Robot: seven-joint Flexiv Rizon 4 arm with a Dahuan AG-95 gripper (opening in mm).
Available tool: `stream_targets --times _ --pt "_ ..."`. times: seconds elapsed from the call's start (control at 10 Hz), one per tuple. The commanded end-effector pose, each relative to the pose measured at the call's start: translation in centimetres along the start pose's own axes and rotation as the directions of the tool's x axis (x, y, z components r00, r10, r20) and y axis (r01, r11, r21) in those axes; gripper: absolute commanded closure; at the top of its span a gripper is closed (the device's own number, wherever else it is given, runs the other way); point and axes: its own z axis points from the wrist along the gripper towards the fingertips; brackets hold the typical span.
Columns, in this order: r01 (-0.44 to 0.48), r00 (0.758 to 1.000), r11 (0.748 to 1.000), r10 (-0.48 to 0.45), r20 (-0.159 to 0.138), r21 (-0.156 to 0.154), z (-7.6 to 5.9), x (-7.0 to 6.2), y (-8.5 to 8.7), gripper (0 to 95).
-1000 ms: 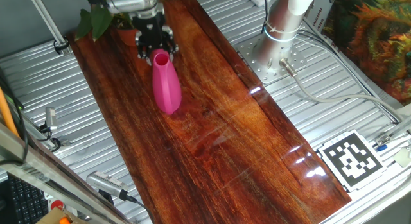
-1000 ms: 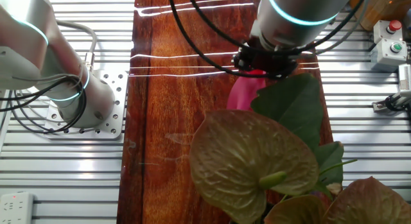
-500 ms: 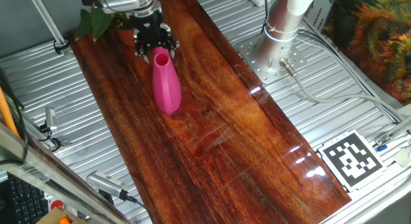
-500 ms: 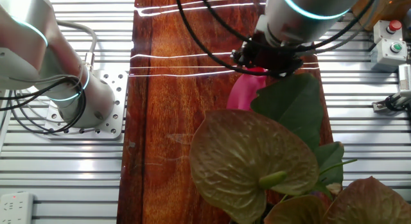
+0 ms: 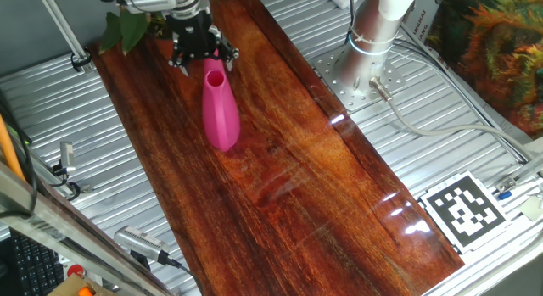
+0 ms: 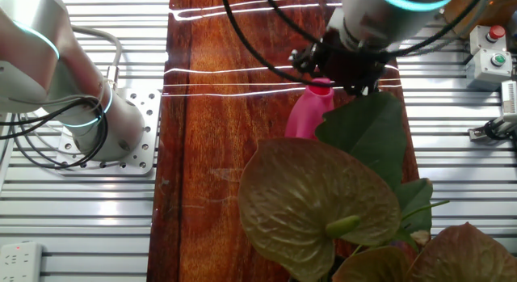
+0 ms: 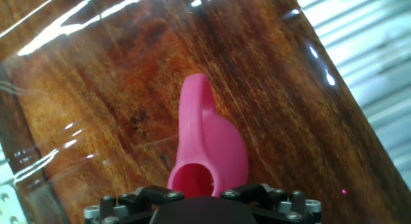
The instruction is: Water the plant
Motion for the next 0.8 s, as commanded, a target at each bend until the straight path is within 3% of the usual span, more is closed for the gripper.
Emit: stream_targets --times 0.1,0.2,0.3,0.4,0.5,0.6,0.7,0.8 --pt "-0.515 0.849 0.857 0.513 -0.127 0.026 -2.1 -1.1 0.3 19.0" --pt "-0.572 0.811 0.82 0.57 -0.132 0.027 -2.1 -1.4 0.3 19.0" --pt "-0.682 0.724 0.731 0.679 -0.121 0.026 -1.8 -2.3 0.4 19.0" --pt "-0.734 0.672 0.678 0.731 -0.119 0.021 -1.6 -2.8 0.5 19.0" --pt "-0.795 0.602 0.607 0.79 -0.115 0.007 -1.2 -3.7 0.6 19.0" --pt "-0.828 0.557 0.56 0.823 -0.113 -0.006 -1.1 -4.1 0.7 19.0" --pt "-0.841 0.538 0.54 0.835 -0.113 -0.016 -1.0 -4.2 0.7 19.0" --pt "-0.843 0.536 0.537 0.837 -0.112 -0.025 -1.1 -4.2 0.8 19.0"
